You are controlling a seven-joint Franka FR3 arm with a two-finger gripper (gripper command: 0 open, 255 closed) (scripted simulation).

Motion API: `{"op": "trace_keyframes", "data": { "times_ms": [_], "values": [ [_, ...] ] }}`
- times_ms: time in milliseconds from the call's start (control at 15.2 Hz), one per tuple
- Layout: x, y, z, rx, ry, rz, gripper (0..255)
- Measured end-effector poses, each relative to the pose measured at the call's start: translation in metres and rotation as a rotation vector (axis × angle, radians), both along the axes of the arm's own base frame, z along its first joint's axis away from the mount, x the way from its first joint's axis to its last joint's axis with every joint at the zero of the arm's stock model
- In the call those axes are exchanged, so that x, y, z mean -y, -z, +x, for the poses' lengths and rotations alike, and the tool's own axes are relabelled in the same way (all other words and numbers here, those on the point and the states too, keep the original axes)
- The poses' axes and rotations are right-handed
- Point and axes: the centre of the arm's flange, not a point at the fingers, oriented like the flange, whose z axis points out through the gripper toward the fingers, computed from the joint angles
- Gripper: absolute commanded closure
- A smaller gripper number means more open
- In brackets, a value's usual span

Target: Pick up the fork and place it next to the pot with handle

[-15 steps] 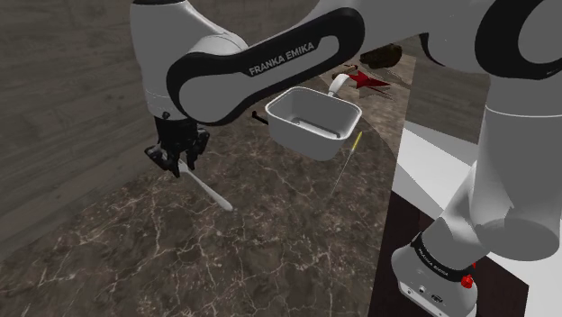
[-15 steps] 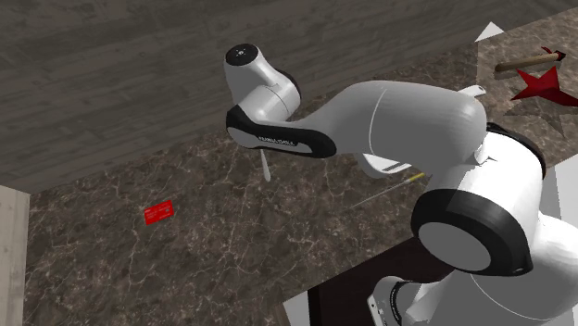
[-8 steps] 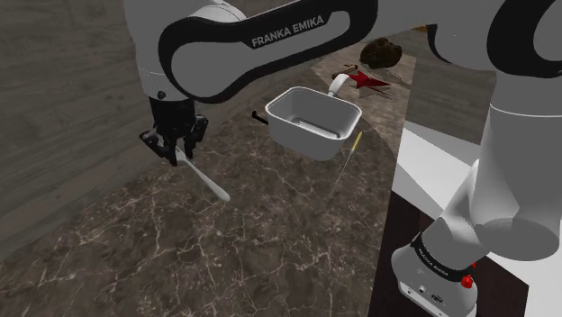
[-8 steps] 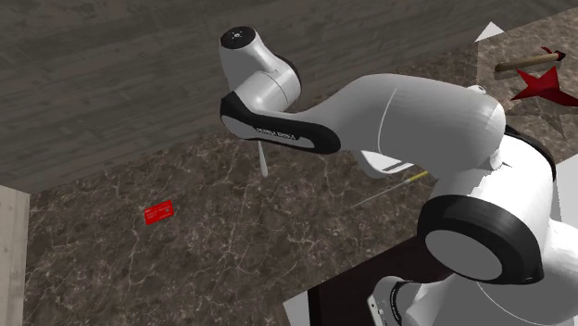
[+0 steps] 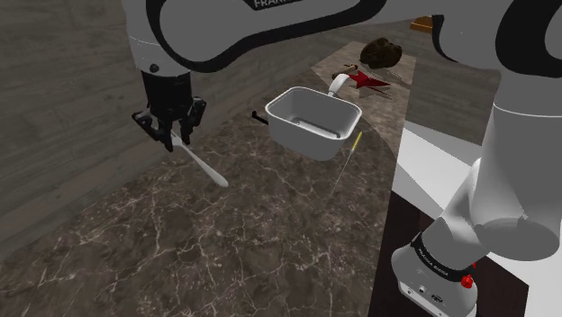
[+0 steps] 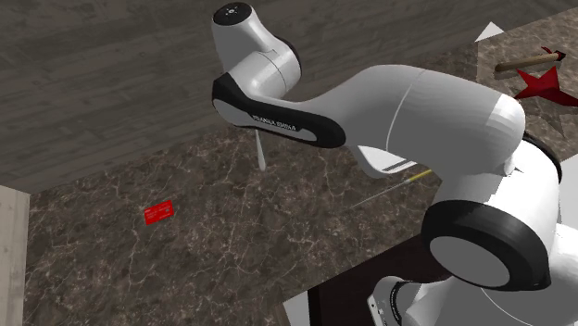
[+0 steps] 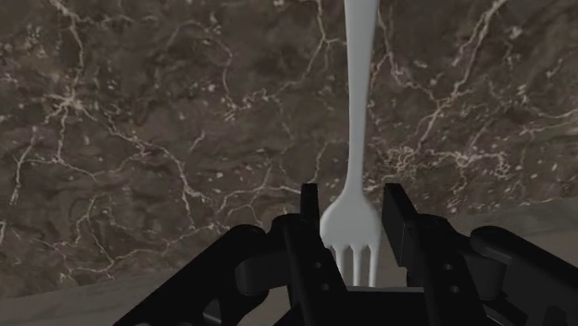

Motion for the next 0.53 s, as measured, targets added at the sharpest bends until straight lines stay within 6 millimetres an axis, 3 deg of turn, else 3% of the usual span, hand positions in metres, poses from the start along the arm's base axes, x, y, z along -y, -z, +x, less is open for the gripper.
{"op": "trace_keyframes", "data": {
  "times_ms": [528],
  "values": [
    [0.000, -0.041, 0.000, 0.000, 0.000, 0.000, 255]
  ]
}}
